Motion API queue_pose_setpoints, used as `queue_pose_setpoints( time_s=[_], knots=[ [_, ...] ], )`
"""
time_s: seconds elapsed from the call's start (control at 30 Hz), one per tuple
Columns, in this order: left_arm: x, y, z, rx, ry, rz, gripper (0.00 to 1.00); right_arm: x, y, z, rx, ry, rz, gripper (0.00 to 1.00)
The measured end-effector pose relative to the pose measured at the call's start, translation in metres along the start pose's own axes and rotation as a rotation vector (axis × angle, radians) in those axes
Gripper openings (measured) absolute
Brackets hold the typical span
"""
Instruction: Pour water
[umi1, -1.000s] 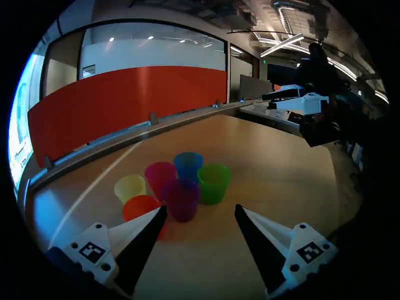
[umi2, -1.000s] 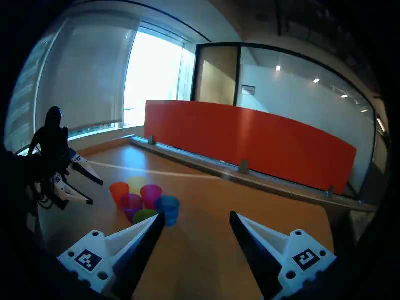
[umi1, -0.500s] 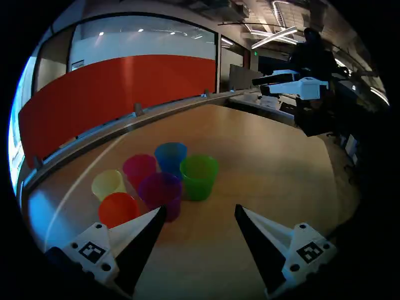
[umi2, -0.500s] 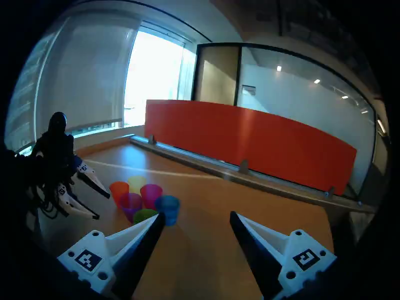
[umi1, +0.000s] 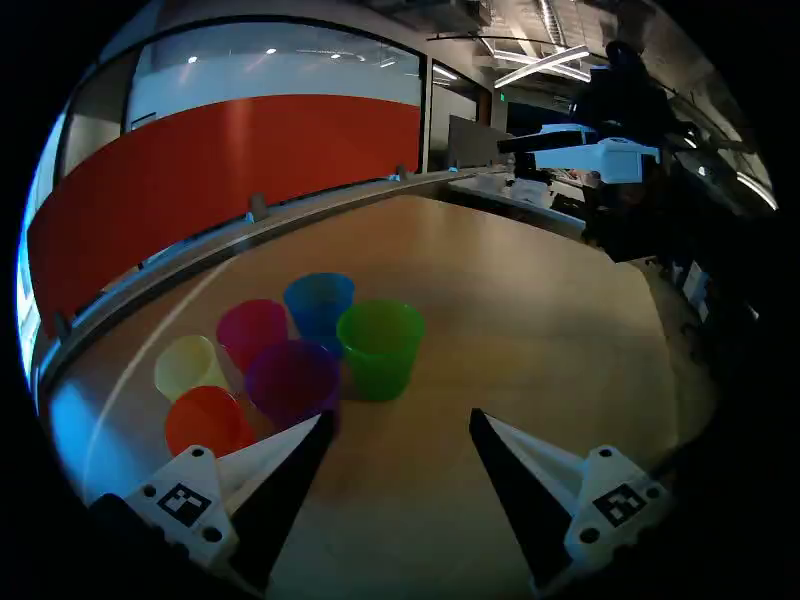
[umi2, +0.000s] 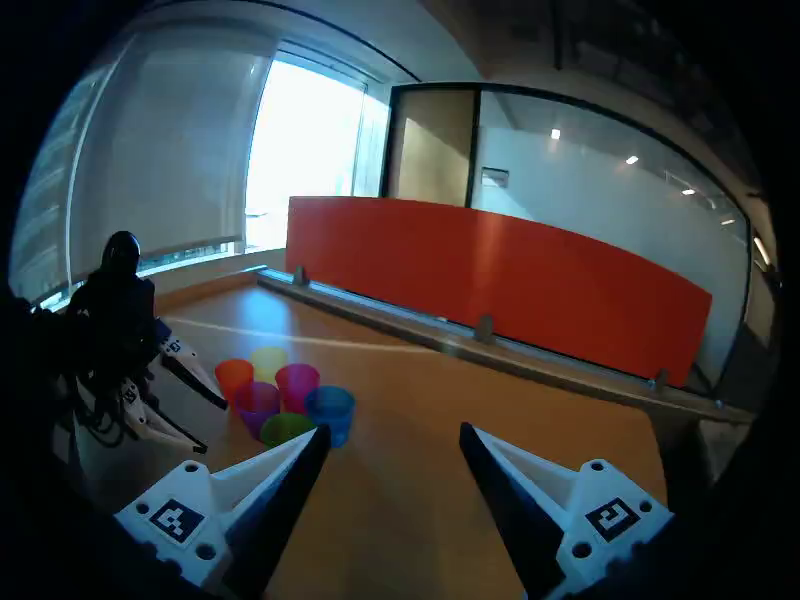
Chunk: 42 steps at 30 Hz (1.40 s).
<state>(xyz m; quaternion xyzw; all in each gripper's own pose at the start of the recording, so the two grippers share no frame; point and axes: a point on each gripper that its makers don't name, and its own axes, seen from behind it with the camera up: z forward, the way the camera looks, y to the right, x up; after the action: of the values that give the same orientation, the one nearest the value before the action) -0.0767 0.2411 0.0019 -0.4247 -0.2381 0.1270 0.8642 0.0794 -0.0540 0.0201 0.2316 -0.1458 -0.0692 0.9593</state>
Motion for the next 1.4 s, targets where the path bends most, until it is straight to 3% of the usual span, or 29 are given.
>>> queue_pose_setpoints(
  time_s=[0.37, 1.4],
  knots=[
    [-0.001, 0.003, 0.015, -0.017, -0.026, 0.021, 1.0, 0.001, 0.002, 0.0, -0.004, -0.003, -0.008, 1.0],
    [0.01, -0.012, 0.04, 0.005, -0.029, 0.018, 1.0, -0.004, 0.009, -0.001, -0.014, -0.008, -0.009, 1.0]
  ],
)
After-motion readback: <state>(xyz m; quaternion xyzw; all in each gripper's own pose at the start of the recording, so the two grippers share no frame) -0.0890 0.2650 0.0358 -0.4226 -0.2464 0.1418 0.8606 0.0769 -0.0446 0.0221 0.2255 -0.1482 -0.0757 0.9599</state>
